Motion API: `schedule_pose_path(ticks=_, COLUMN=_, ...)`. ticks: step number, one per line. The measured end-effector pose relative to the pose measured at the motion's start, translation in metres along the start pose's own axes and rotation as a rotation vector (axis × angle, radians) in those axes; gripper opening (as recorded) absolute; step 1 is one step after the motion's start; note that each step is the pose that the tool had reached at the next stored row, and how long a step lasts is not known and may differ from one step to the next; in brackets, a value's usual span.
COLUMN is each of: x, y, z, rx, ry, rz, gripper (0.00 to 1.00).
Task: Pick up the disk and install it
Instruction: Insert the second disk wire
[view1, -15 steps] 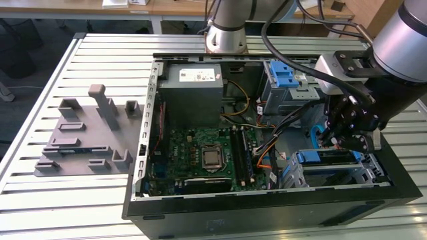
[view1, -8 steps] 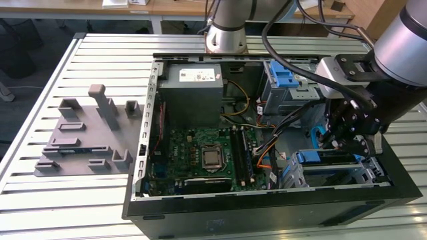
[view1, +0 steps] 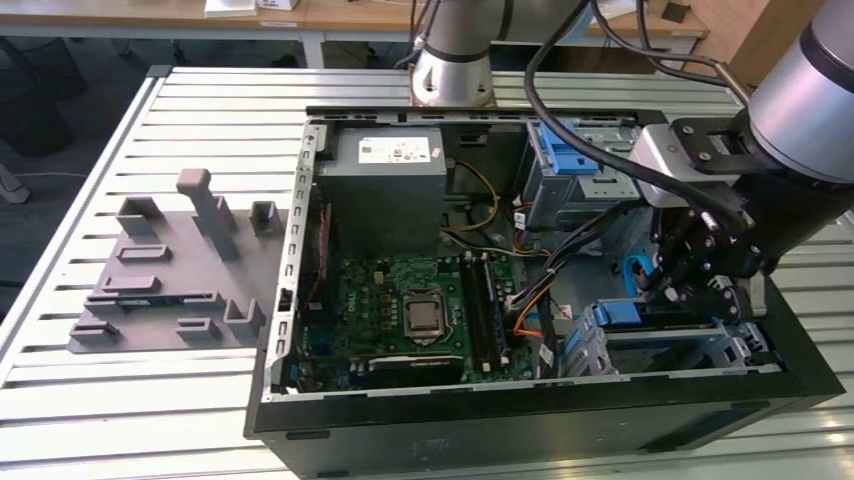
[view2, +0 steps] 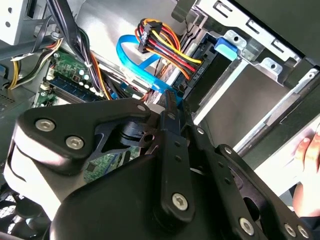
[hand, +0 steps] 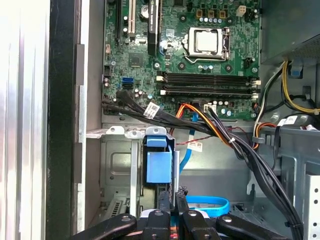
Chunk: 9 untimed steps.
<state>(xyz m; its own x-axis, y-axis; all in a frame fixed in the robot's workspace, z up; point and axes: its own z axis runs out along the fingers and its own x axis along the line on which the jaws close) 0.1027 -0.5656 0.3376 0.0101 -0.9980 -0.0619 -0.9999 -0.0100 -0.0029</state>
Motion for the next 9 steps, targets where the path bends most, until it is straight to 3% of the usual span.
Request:
schedule_pose_path(ticks=3, x=0.0005, y=0.0, z=0.0007, rx=0.0061, ry=-0.0003, rz=0.0, gripper=0.16)
schedule_pose_path(ticks=9, x=0.0032, y=0.0002, z=0.0016, rx=0.0069, ry=-0.0001, rz=0.0, gripper=0.16)
